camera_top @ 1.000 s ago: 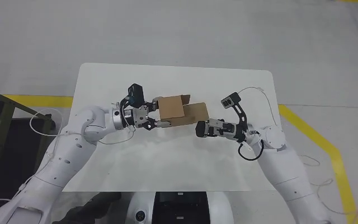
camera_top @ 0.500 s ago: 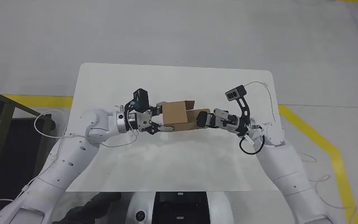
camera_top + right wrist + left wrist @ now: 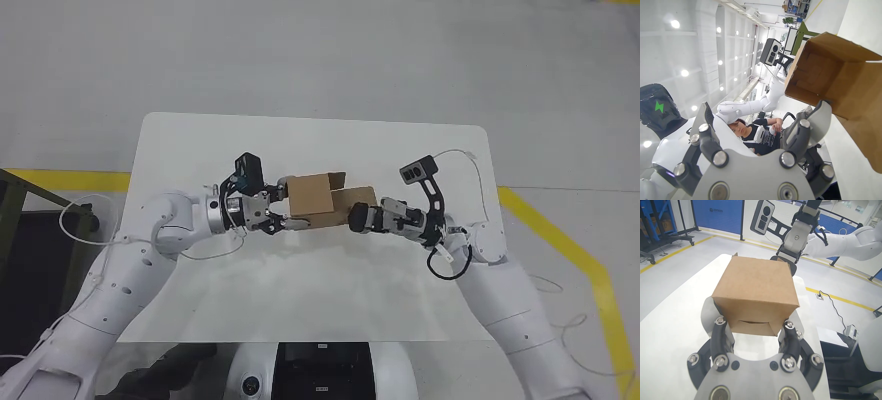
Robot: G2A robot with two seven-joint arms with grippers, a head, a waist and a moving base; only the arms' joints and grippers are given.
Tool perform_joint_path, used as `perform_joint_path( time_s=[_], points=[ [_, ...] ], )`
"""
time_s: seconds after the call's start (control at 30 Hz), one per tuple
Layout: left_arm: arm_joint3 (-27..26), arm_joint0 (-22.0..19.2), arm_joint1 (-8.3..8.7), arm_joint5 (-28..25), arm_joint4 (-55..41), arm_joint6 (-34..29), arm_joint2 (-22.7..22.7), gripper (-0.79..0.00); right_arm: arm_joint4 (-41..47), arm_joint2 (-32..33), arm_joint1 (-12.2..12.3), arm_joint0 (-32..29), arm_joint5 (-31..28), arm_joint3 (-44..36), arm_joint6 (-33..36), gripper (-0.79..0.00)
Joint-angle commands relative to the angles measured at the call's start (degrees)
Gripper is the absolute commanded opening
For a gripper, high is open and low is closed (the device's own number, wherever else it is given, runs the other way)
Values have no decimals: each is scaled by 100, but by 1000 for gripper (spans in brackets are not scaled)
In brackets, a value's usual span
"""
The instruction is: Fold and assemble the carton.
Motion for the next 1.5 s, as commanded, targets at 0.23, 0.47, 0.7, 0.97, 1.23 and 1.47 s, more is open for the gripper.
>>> perform_joint_path(
  time_s=[0.23, 0.47, 0.7, 0.97, 1.23, 1.47],
  points=[
    [-114, 78, -4, -86, -20, -143, -26, -403, 177, -299, -89, 380, 129, 327, 470, 0],
    [-137, 84, -16, -122, -99, -203, -38, -406, 425, -491, -174, 616, 113, 631, 785, 0],
    [-119, 69, -32, -167, -175, -265, -27, -406, 646, -689, -273, 792, 69, 864, 988, 0],
    [-59, 71, -40, -226, -239, -286, -73, -413, 616, -543, -286, 876, -138, 1117, 904, 0],
    [-74, 150, -38, -297, -271, -318, -122, -419, 517, -67, -213, 823, -477, 1072, 538, 0],
    [-153, 234, -40, -319, -243, -335, -110, -419, 220, -62, -259, 1116, -569, 1441, 83, 0]
  ],
)
